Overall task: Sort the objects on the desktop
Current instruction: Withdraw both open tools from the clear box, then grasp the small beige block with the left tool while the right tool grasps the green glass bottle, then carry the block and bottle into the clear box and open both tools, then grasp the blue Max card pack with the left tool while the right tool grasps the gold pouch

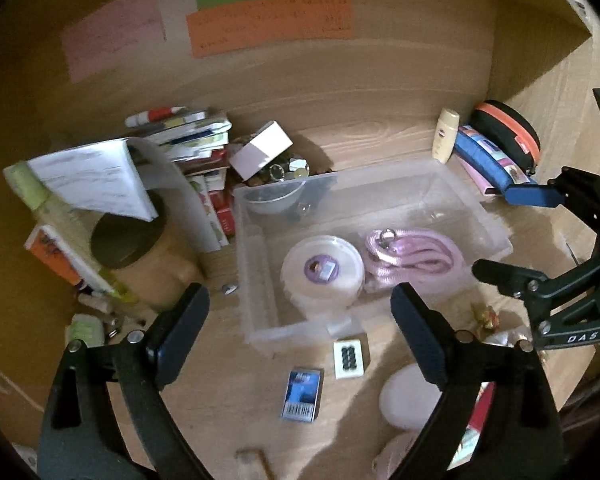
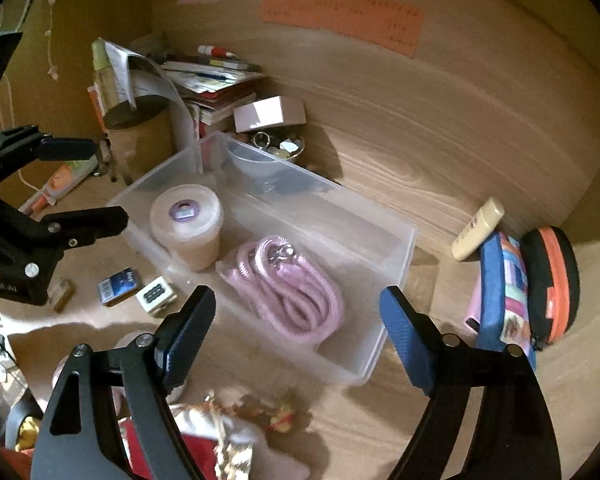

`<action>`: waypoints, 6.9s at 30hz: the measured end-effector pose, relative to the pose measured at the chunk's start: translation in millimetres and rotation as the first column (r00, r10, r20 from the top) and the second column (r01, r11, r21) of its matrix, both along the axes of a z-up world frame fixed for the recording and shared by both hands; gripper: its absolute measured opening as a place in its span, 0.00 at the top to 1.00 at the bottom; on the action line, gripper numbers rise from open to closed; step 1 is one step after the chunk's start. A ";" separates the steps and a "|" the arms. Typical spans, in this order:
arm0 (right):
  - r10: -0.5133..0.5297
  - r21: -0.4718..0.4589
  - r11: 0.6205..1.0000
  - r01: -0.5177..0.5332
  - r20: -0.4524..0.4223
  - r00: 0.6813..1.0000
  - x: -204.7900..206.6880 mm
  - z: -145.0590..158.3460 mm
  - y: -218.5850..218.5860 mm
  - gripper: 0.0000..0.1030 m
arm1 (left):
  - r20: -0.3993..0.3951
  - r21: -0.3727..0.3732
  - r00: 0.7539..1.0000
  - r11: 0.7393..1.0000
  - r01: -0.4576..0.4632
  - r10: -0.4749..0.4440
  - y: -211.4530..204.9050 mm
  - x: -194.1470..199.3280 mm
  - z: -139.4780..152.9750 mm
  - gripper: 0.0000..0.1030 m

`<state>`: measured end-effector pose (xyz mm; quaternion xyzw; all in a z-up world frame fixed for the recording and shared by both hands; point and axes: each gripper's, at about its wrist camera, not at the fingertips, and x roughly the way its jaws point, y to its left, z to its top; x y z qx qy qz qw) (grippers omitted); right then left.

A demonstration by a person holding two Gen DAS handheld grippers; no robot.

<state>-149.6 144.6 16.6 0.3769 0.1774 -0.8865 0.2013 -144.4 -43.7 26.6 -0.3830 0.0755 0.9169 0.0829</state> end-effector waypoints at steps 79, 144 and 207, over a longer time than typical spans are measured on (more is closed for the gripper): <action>0.026 -0.127 0.992 -0.019 0.053 0.998 168.5 -48.9 32.3 0.63 | 0.112 0.053 0.980 0.984 -0.172 0.166 -66.5 95.4 -98.9 0.78; -0.079 -0.141 0.987 0.079 0.006 0.997 -50.0 -35.2 31.4 0.63 | -0.007 0.111 0.993 0.987 0.114 -0.114 55.3 -47.5 -32.6 0.78; -0.088 -0.056 0.994 0.090 0.044 0.995 35.8 -59.4 43.4 0.18 | 0.098 0.010 0.986 0.990 -0.137 0.136 -44.3 51.4 -65.8 0.21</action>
